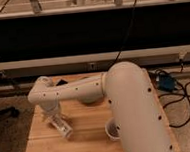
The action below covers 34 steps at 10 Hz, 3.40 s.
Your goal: Place the bottle in the ceramic bowl
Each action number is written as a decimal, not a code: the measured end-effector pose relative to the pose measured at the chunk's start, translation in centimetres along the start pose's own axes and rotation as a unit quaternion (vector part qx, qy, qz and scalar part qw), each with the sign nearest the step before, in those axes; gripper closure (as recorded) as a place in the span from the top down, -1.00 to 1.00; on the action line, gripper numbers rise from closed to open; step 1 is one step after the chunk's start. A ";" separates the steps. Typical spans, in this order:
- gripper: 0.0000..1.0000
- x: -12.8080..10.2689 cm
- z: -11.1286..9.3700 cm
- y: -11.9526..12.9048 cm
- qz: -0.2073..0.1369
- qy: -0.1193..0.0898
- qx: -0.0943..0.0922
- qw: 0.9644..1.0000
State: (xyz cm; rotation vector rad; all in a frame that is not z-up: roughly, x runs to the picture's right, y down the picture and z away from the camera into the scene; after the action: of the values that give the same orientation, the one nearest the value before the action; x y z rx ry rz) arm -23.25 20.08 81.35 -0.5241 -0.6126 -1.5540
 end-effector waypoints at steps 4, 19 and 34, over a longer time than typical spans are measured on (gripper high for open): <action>-0.08 -0.5 0.7 -0.1 -0.014 -0.010 -0.010 1.000; -1.00 3.8 -4.7 5.8 -0.003 0.014 0.033 0.999; -1.00 11.6 -9.7 13.6 0.055 0.039 0.089 0.994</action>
State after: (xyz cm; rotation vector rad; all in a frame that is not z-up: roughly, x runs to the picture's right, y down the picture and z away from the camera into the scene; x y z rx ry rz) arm -10.23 4.52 82.67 -0.3553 -0.6449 -1.3929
